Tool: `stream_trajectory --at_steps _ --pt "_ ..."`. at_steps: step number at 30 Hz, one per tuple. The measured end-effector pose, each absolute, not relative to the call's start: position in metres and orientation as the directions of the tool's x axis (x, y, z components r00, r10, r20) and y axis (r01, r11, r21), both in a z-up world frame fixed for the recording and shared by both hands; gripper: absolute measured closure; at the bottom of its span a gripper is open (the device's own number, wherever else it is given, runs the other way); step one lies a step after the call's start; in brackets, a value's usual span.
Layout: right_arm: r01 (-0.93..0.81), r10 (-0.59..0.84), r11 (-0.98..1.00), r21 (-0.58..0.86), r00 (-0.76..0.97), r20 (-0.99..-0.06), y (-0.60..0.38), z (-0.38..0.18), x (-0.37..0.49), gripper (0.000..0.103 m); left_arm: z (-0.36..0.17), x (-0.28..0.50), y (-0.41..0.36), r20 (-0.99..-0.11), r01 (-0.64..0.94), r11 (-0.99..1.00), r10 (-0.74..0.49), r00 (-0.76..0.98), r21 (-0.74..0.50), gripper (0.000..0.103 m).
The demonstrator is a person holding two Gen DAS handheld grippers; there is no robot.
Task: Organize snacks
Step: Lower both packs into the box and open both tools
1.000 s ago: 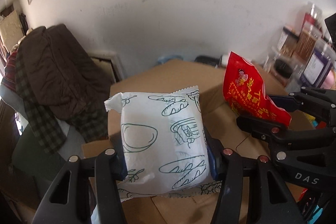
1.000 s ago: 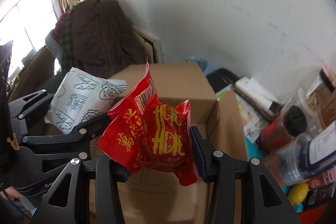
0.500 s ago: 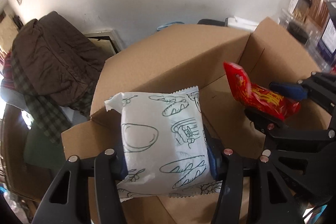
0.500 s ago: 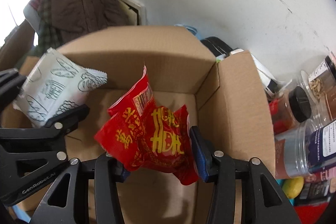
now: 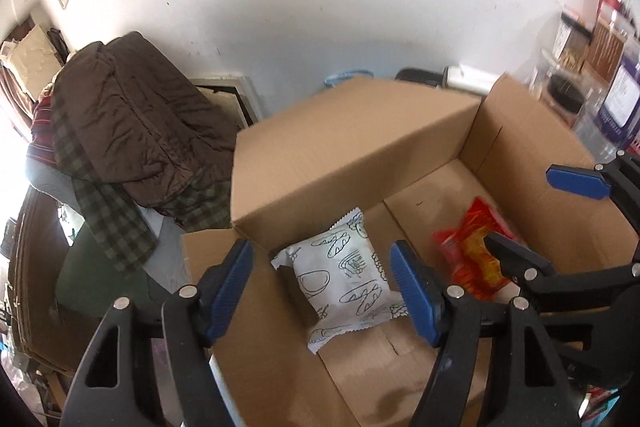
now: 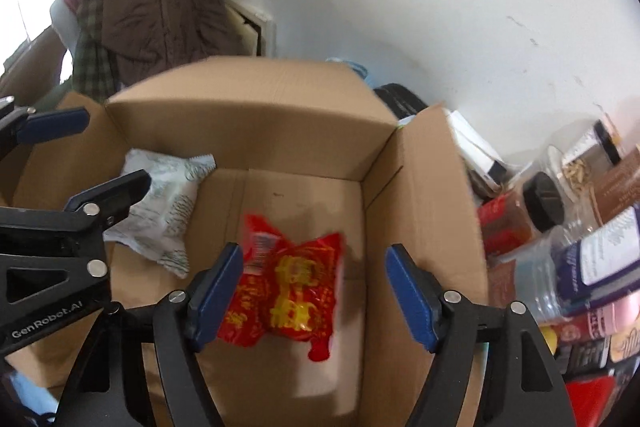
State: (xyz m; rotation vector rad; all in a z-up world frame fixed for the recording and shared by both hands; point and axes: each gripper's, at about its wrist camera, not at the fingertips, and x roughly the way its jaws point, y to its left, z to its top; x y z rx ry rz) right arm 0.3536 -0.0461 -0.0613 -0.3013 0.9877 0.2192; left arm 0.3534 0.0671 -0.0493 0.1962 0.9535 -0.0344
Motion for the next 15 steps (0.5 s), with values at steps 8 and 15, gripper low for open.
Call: stream_trajectory --at_steps 8,15 --pt "-0.278 0.080 0.953 -0.122 0.618 -0.782 -0.054 -0.009 0.327 0.029 -0.006 0.326 0.069 -0.769 0.115 0.989 -0.003 0.640 0.092 0.032" --pt "-0.259 0.101 0.959 -0.116 0.692 -0.715 -0.056 0.040 0.298 0.029 0.037 0.288 0.068 -0.710 0.129 0.990 -0.045 0.703 0.065 0.032"
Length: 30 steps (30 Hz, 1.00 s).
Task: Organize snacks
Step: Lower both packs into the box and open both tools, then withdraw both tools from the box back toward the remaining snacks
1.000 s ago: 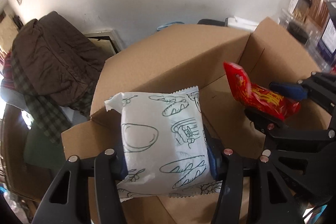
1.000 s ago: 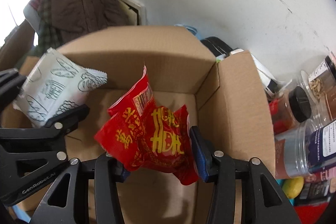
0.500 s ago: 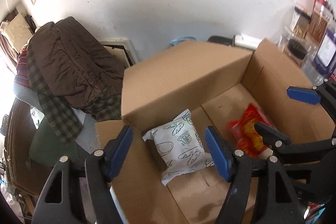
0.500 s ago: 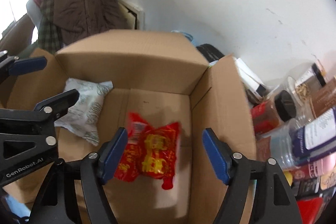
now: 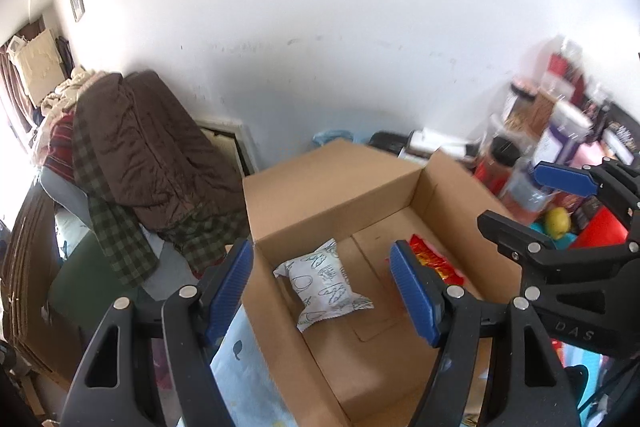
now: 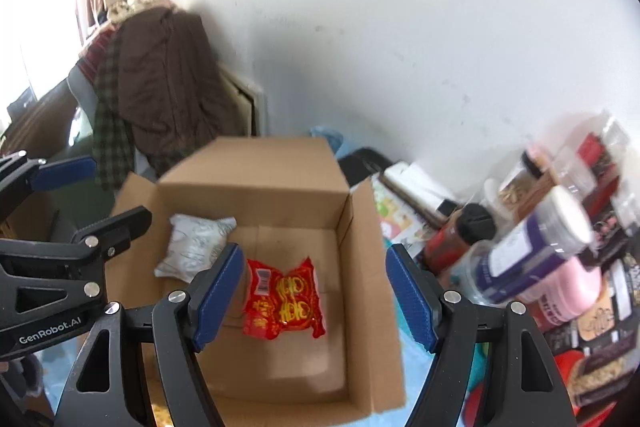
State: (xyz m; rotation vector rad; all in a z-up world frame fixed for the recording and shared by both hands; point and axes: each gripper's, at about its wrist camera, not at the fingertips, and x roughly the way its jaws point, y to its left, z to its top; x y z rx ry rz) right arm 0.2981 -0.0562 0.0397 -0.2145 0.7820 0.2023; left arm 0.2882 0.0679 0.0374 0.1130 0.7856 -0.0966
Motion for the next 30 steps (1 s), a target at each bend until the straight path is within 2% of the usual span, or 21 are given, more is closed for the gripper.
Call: stream_trajectory --at_steps 10,17,20,30 --pt "-0.246 0.121 0.962 -0.118 0.774 -0.622 -0.064 0.091 0.232 0.029 0.096 0.222 0.067 -0.606 0.159 0.986 -0.101 0.789 0.044 0.032" --pt "-0.234 0.134 0.966 -0.109 0.816 -0.562 -0.069 0.117 0.177 0.029 0.119 0.175 0.063 -0.551 0.194 0.980 -0.137 0.823 0.046 0.031" --pt "-0.230 0.134 0.967 -0.111 0.827 -0.545 -0.070 0.124 0.155 0.024 0.125 0.154 0.062 -0.527 0.220 0.974 -0.164 0.834 0.045 0.027" --pt "-0.232 0.160 0.969 -0.085 0.851 -0.501 -0.080 0.121 0.085 0.019 0.130 0.090 0.057 -0.461 0.268 0.961 -0.206 0.863 0.071 0.022"
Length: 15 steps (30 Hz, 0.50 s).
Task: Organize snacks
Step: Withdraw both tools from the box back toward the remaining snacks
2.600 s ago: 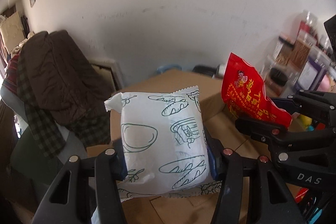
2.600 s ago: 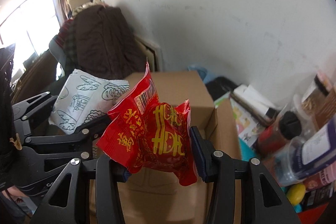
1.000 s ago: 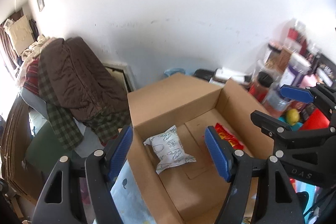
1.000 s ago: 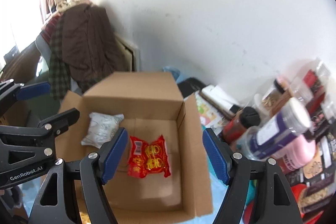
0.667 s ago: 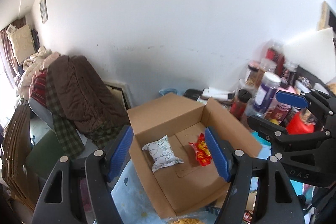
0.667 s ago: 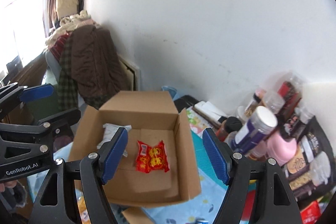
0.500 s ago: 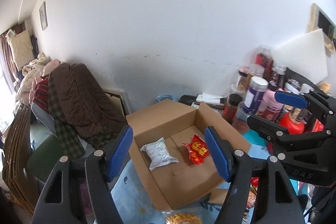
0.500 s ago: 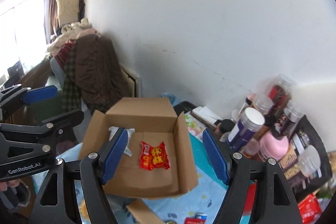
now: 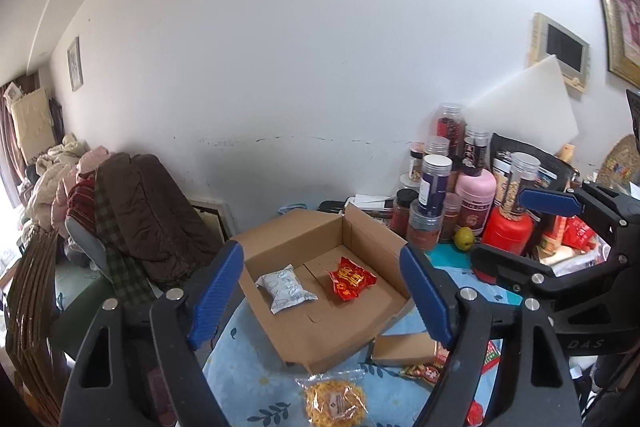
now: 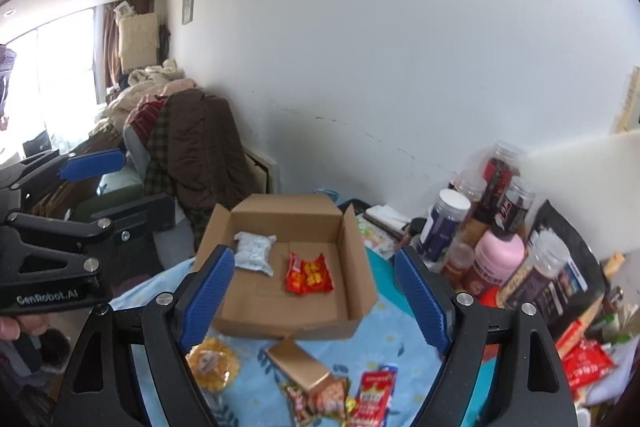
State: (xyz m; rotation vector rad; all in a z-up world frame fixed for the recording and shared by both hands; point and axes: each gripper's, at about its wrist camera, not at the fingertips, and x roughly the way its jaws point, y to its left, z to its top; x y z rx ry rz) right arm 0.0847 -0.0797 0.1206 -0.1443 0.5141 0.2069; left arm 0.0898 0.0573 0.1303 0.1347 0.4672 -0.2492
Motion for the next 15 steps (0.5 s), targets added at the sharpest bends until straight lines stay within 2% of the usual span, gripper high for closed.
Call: stream_trajectory --at_steps 7,15 --pt "-0.190 0.136 0.979 -0.070 0.874 -0.467 -0.089 0.096 0.035 0.019 0.109 0.054 0.046 -0.482 0.335 0.939 -0.259 0.837 0.076 0.021" --pt "-0.155 0.126 0.988 -0.017 0.859 -0.496 -0.103 0.052 -0.003 0.019 0.068 0.020 0.030 -0.526 0.400 0.914 -0.306 0.794 0.072 0.021"
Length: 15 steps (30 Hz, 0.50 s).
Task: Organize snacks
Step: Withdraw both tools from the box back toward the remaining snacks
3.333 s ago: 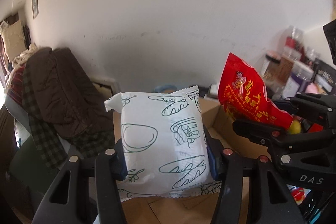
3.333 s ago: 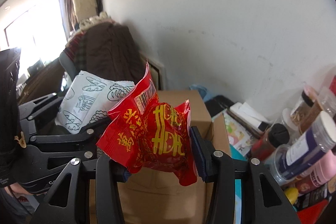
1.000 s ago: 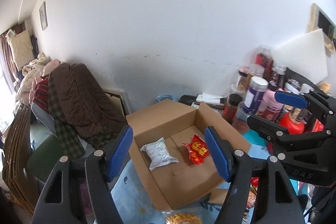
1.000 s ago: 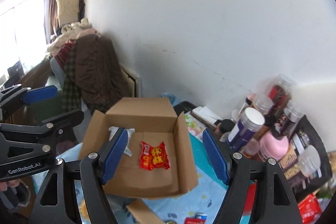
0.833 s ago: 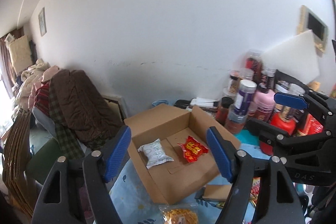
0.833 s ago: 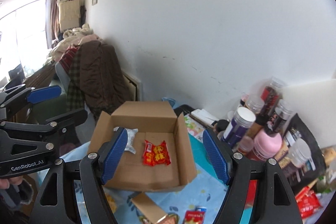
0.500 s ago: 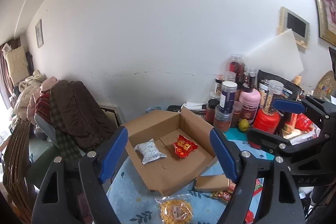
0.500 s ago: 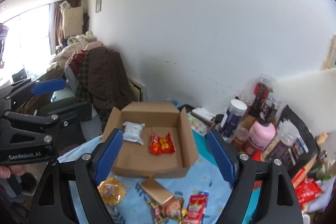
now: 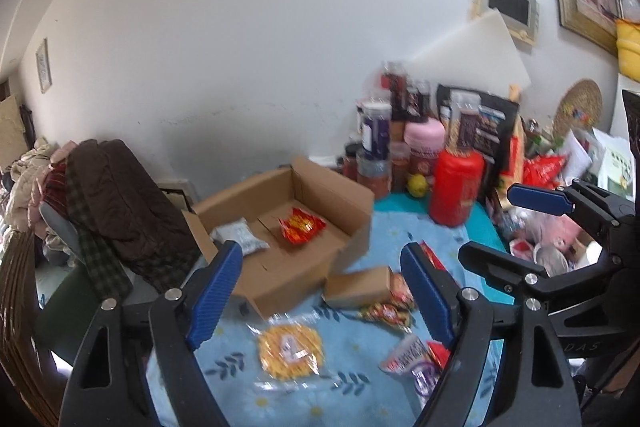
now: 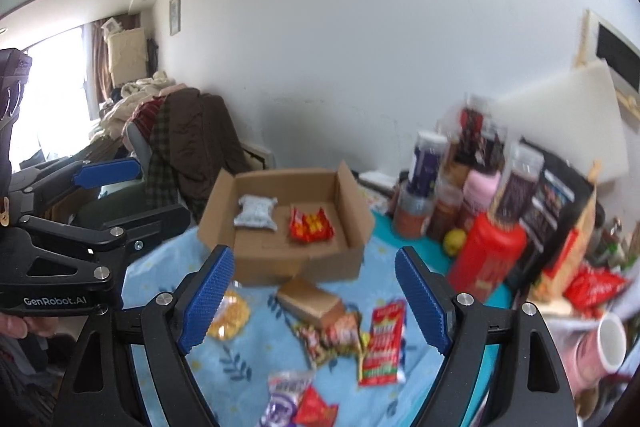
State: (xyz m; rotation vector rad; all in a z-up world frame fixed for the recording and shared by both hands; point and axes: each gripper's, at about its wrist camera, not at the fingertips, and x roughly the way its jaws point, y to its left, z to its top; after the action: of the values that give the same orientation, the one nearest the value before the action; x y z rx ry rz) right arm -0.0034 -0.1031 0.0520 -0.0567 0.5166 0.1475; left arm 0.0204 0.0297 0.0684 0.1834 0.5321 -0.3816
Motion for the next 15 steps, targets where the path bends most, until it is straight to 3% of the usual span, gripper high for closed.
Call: stream_trajectory --at_steps 15 --pt "-0.091 0.138 0.990 0.108 0.791 -0.595 -0.128 -0.032 -0.047 0.019 -0.013 -0.004 0.013 -0.667 0.446 0.893 -0.368 0.648 -0.060 0.021"
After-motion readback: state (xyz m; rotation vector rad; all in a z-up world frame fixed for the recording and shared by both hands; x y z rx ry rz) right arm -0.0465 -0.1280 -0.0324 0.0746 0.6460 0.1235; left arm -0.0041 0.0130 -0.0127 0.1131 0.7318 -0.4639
